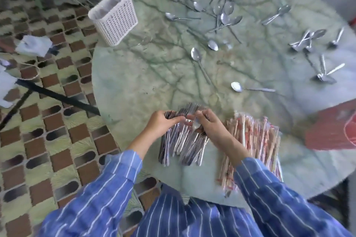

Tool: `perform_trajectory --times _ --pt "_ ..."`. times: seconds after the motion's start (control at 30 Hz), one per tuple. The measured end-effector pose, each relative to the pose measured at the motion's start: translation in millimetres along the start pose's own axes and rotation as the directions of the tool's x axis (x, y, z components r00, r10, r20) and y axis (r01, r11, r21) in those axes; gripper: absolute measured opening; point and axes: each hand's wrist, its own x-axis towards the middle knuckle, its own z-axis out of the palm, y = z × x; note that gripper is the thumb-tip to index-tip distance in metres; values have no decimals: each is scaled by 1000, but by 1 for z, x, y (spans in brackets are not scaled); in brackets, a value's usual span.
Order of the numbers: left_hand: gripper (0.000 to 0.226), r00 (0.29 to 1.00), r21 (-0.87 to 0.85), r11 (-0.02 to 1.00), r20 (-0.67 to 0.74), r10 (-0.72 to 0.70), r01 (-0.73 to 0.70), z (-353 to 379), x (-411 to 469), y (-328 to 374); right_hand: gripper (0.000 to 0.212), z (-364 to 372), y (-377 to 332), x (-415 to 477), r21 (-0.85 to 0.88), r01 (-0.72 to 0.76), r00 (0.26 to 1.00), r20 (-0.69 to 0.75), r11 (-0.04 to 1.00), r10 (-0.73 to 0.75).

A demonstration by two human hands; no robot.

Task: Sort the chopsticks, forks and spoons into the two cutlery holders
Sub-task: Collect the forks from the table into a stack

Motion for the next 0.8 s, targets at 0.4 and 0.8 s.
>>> perform_trajectory --times 0.4,0.8 --pt "37 977 99 992 202 61 -82 9 68 -9 20 13 23 34 -274 60 833 -516 960 -199" --pt "47 925 250 892 146 351 -378 13 72 -16 21 19 29 36 -201 70 732 -655 977 -187"
